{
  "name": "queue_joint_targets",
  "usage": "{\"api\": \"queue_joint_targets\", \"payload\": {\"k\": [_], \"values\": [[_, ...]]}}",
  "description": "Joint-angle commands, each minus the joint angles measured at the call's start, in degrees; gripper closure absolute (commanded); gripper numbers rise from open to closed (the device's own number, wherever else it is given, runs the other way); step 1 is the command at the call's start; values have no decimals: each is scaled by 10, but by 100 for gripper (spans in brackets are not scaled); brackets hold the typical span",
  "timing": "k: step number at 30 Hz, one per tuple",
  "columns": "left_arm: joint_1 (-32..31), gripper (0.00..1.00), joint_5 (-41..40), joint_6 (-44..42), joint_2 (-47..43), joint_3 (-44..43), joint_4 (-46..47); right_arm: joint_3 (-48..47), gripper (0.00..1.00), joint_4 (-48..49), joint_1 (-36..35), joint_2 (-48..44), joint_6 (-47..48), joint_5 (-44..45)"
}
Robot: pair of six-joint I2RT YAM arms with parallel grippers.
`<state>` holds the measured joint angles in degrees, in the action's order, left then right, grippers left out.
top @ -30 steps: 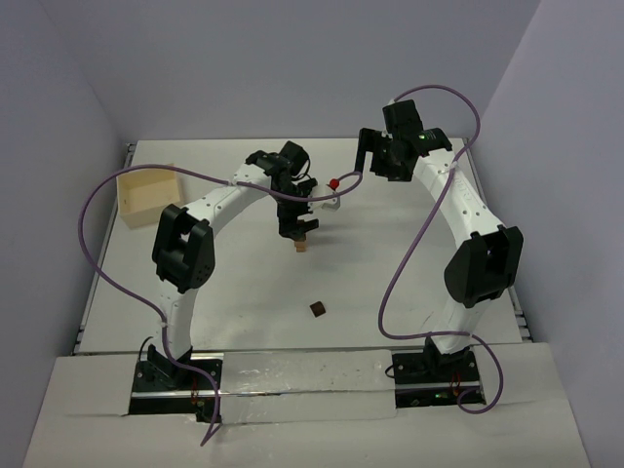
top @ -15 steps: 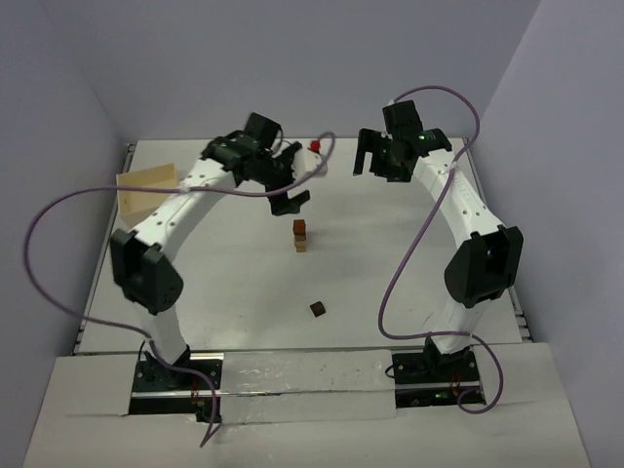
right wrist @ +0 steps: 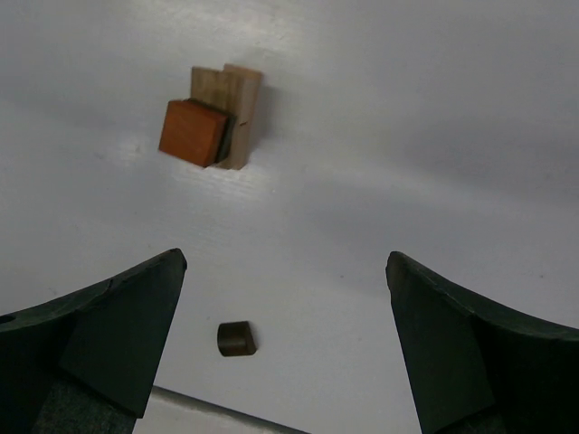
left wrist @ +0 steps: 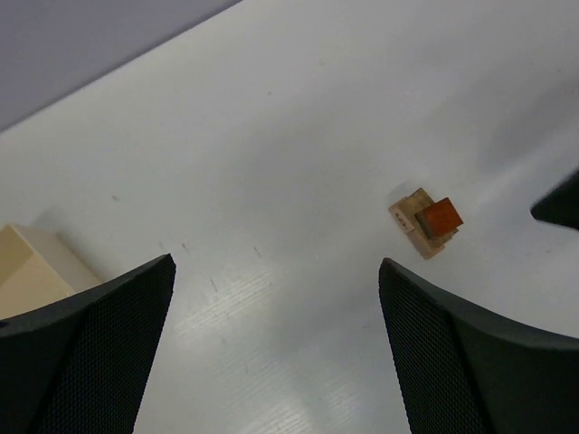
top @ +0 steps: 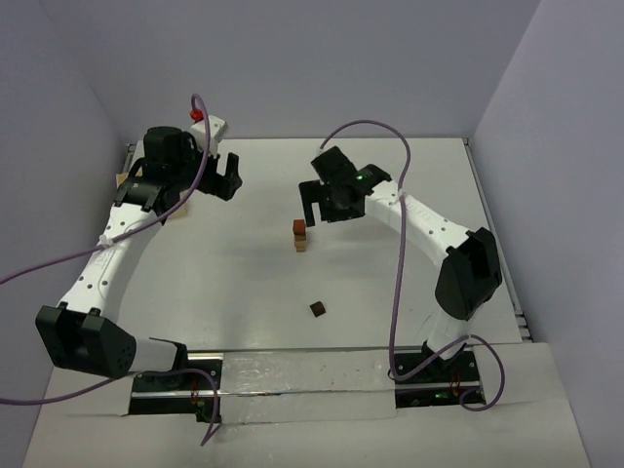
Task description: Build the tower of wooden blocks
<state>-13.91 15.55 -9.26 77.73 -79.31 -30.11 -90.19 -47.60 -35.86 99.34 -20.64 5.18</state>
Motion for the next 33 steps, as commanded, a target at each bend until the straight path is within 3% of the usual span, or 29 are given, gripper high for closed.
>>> {"api": "queue_joint_targets", "payload": {"k": [1, 8, 17, 33], "values": [[13, 1, -50, 67, -75, 72, 50, 40, 3, 35, -40, -5, -36, 32], [21, 1, -58, 61, -107, 118, 44, 171, 15, 77, -98, -71, 3, -44], [27, 1, -81, 66, -112, 116, 49, 317, 16, 130, -187, -195, 1, -76], [31, 1, -123, 43, -120, 116, 44, 275, 16, 111, -224, -49, -51, -76]]}}
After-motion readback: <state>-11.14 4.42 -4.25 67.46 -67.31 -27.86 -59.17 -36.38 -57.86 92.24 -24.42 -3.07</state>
